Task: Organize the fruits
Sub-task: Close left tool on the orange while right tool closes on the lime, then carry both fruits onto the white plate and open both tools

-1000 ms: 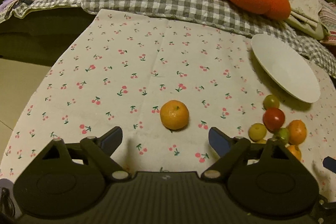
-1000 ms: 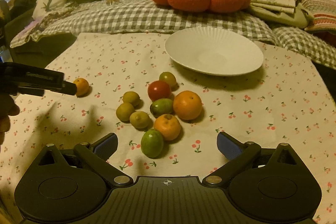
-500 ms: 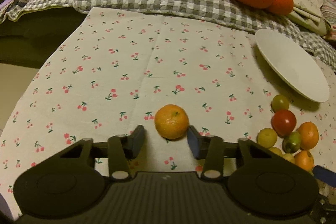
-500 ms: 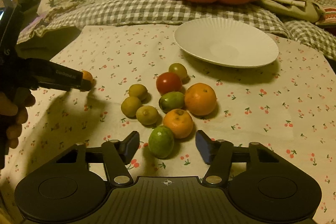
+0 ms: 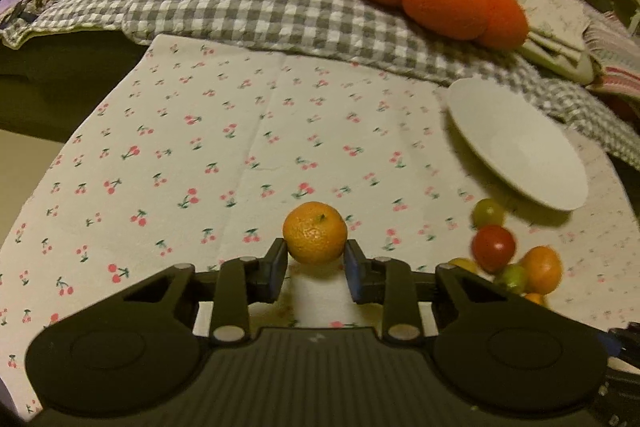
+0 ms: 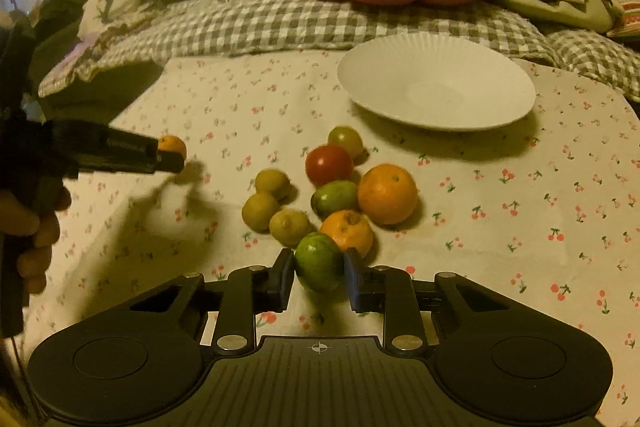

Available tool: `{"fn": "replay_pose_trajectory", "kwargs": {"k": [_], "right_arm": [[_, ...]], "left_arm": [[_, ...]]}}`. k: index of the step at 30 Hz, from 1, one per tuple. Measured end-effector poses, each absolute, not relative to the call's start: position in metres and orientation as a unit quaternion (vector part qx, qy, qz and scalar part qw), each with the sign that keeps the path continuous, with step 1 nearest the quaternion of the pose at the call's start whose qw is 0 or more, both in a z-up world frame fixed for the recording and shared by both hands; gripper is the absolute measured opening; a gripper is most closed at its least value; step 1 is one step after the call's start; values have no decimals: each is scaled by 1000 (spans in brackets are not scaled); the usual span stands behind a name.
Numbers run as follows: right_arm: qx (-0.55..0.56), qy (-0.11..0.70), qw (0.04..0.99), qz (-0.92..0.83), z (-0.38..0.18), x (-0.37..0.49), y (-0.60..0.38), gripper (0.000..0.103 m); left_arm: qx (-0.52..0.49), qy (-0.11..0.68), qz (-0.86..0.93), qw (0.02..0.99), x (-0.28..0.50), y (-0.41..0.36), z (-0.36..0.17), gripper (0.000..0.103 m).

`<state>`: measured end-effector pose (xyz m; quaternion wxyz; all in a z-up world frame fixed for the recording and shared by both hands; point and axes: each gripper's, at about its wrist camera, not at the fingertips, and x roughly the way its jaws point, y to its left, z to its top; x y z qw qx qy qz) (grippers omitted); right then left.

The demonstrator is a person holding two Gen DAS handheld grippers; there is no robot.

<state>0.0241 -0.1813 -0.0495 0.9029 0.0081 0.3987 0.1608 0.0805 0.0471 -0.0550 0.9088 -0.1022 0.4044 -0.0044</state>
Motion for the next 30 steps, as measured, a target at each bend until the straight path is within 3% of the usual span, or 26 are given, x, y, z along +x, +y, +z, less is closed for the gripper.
{"fn": "replay_pose_trajectory", "kwargs": {"k": [18, 30], "right_arm": [[51, 355, 925, 124, -11, 71, -227, 25], [58, 346, 932, 94, -17, 137, -268, 25]], "left_arm": [[-48, 373, -97, 922, 103, -22, -11, 29], [12, 368, -163, 915, 164, -92, -27, 29]]}}
